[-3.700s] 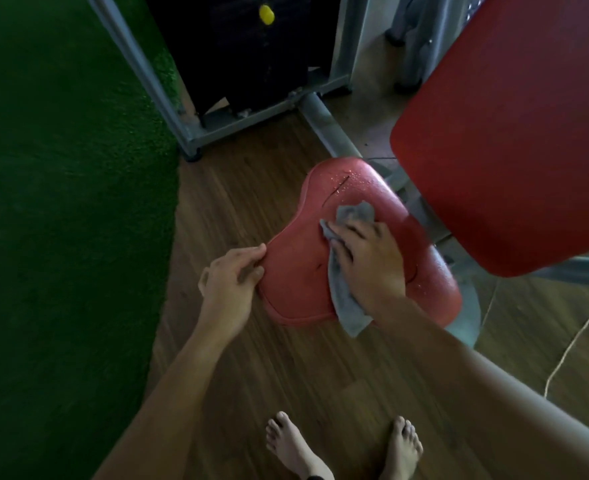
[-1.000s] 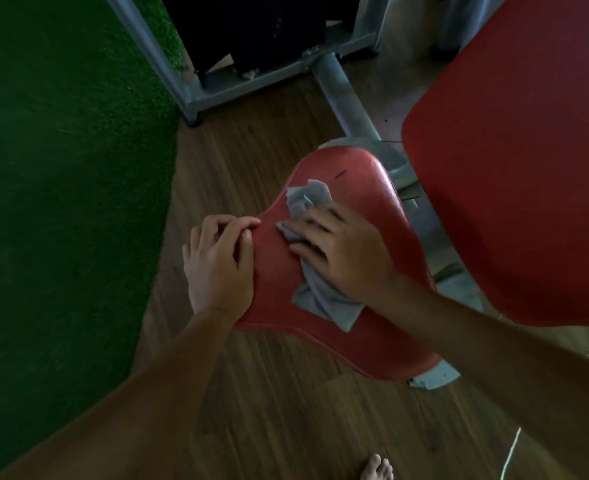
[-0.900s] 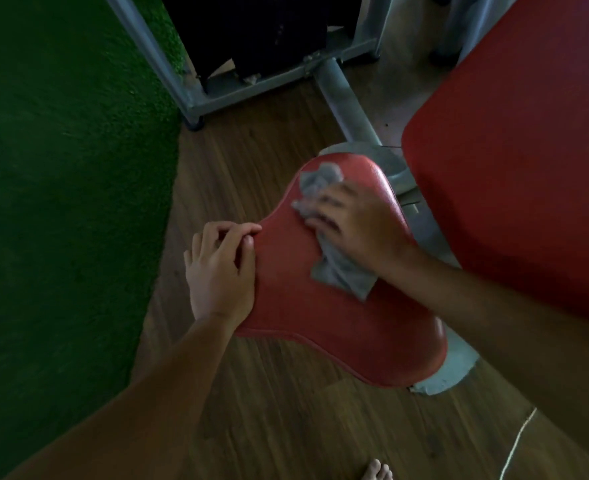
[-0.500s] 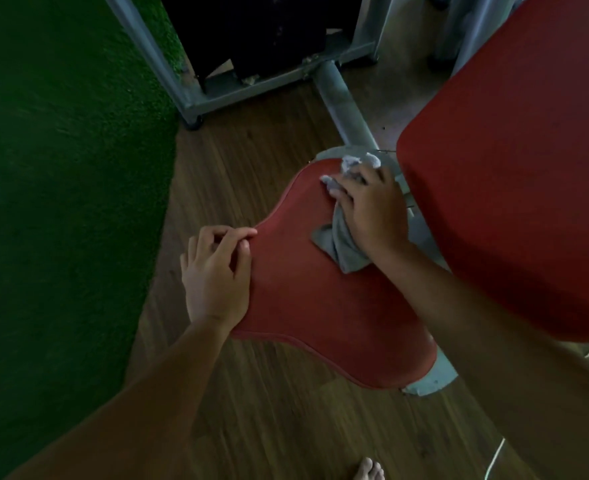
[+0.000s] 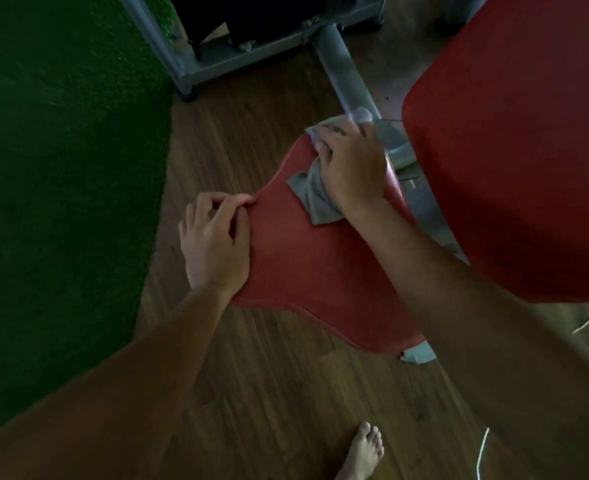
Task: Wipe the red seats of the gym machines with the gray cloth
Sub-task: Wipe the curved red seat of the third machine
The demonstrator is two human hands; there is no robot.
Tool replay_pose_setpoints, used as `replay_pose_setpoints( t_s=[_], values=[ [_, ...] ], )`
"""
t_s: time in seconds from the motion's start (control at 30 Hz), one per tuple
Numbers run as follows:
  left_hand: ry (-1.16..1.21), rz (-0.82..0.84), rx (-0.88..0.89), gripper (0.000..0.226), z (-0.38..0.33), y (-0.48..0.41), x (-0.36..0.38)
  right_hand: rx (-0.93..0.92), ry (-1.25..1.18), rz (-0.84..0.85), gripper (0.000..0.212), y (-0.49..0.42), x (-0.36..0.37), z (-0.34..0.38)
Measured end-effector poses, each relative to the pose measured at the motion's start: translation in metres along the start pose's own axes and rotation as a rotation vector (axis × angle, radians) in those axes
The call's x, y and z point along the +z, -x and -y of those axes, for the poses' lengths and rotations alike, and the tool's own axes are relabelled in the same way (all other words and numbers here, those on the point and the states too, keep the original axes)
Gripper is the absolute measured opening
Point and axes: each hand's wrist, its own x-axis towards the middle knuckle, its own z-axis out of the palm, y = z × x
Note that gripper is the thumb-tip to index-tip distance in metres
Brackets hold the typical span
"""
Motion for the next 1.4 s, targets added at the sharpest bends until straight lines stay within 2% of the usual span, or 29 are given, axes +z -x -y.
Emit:
replay_pose_setpoints(
  t_s=[0.13,0.2,0.3,0.4,0.63,0.73,0.83,0.9,1.0,1.07,1.27,1.4],
  values=[
    [0.000,-0.020,-0.004,0.026,-0.002,0.003,0.001,-0.356,-0.115,0.048,0.032,0.063,-0.003,0.014],
    [-0.001,-0.013,0.001,0.026,-0.002,0.003,0.000,-0.424,-0.099,0.090,0.039,0.052,-0.005,0.004],
    [0.022,0.005,-0.009,0.027,-0.001,0.001,0.000,-0.184,-0.047,0.072,0.051,0.003,-0.004,-0.007],
    [0.049,0.005,-0.007,0.028,-0.001,0.001,0.000,-0.018,-0.053,0.020,0.039,-0.008,0.003,-0.006],
    [0.088,-0.015,0.002,0.026,0.004,0.001,0.002,0.011,-0.166,-0.090,0.030,0.089,-0.006,0.022],
    [0.109,0.003,-0.001,0.026,0.003,0.000,-0.002,0.013,-0.116,-0.085,0.032,0.143,-0.016,0.019],
    [0.116,-0.001,0.006,0.026,0.003,0.001,-0.004,0.089,-0.026,-0.135,0.033,0.176,-0.029,0.001],
    [0.088,0.013,0.028,0.026,0.003,0.002,-0.004,0.213,0.010,-0.171,0.037,0.193,-0.034,-0.006],
    [-0.044,0.042,0.136,0.030,0.004,0.003,-0.005,0.480,-0.005,-0.105,0.050,0.212,-0.043,-0.006],
    [-0.099,0.071,0.214,0.034,0.004,0.003,-0.006,0.588,-0.029,-0.065,0.054,0.218,-0.051,-0.007],
    [-0.135,0.125,0.499,0.040,0.004,0.000,-0.006,0.538,-0.134,0.001,0.049,0.203,-0.064,-0.033],
    [-0.114,0.102,0.471,0.035,0.005,-0.001,-0.005,0.588,-0.354,0.072,0.034,0.180,-0.068,-0.061]
  ],
)
